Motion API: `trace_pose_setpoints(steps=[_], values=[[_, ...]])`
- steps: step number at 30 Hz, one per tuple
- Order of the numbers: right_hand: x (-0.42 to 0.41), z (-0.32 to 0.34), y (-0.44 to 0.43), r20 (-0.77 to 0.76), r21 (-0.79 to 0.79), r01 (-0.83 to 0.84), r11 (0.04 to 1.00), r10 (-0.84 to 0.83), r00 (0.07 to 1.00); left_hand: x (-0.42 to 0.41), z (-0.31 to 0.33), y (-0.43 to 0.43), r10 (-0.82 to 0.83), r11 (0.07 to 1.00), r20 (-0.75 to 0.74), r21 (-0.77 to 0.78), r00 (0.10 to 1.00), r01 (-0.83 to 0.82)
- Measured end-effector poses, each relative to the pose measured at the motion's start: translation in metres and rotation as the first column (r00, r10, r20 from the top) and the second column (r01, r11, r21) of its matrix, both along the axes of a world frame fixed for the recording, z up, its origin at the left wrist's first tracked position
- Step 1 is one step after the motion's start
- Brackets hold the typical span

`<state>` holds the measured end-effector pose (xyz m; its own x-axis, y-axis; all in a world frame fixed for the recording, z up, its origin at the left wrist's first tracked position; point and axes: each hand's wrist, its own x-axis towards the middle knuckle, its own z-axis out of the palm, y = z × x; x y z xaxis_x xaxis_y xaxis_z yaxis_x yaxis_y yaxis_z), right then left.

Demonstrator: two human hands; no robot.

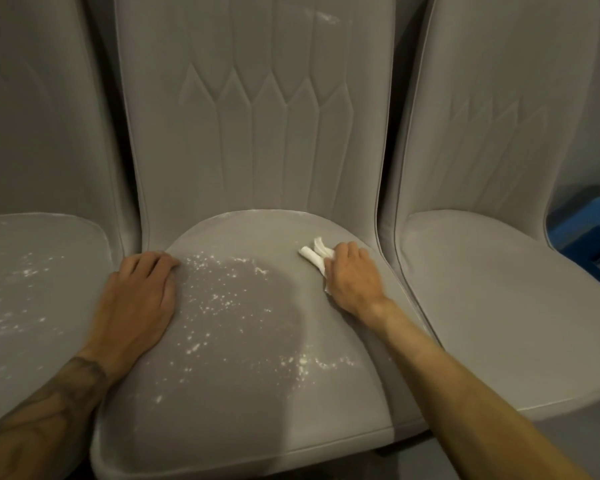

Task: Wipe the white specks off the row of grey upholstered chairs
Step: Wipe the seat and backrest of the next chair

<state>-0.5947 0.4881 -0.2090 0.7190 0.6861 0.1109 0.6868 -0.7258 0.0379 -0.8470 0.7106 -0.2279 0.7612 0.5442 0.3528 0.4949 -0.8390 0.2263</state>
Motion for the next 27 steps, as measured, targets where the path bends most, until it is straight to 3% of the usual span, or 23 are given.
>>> trace_pose_setpoints(steps=[2,4,6,8,12,14,16,19,25,27], values=[[-0.019,-0.006,0.013,-0.03,0.095,-0.068,0.993,0.071,0.997,0.0,-0.001,0.001,-0.004,1.0,-0.008,-0.001,1.0,0.004],[-0.046,-0.014,0.009,-0.093,0.208,-0.284,0.936,0.308,0.947,-0.001,-0.001,0.002,-0.01,1.0,-0.009,0.002,1.0,0.01],[-0.051,-0.014,-0.01,-0.113,0.217,-0.41,0.886,0.44,0.891,-0.002,-0.002,0.003,-0.013,1.0,-0.013,0.001,1.0,0.013],[-0.027,-0.007,-0.031,-0.094,0.183,-0.348,0.919,0.369,0.925,-0.003,-0.002,0.003,-0.016,1.0,-0.016,0.006,1.0,0.016],[0.006,0.003,-0.064,0.026,0.119,-0.041,0.992,0.038,0.999,-0.001,-0.002,0.005,-0.012,1.0,-0.023,0.016,1.0,0.012],[-0.02,0.0,-0.064,0.069,0.192,-0.05,0.98,0.037,0.997,-0.001,-0.003,0.007,-0.006,1.0,-0.017,0.007,1.0,0.006],[-0.056,-0.01,-0.06,0.029,0.279,-0.161,0.947,0.159,0.987,-0.001,-0.004,0.007,-0.01,1.0,-0.012,0.007,1.0,0.01],[-0.075,-0.011,-0.069,-0.054,0.213,-0.3,0.93,0.318,0.947,-0.002,-0.004,0.006,-0.022,1.0,0.0,0.012,1.0,0.022],[-0.065,0.009,-0.089,0.086,0.238,0.052,0.97,-0.074,0.994,-0.001,-0.003,0.004,-0.019,1.0,0.001,0.013,1.0,0.019],[-0.092,0.002,-0.074,0.025,0.234,0.038,0.971,-0.045,0.999,-0.001,-0.003,0.003,-0.013,1.0,-0.001,0.014,1.0,0.013]])
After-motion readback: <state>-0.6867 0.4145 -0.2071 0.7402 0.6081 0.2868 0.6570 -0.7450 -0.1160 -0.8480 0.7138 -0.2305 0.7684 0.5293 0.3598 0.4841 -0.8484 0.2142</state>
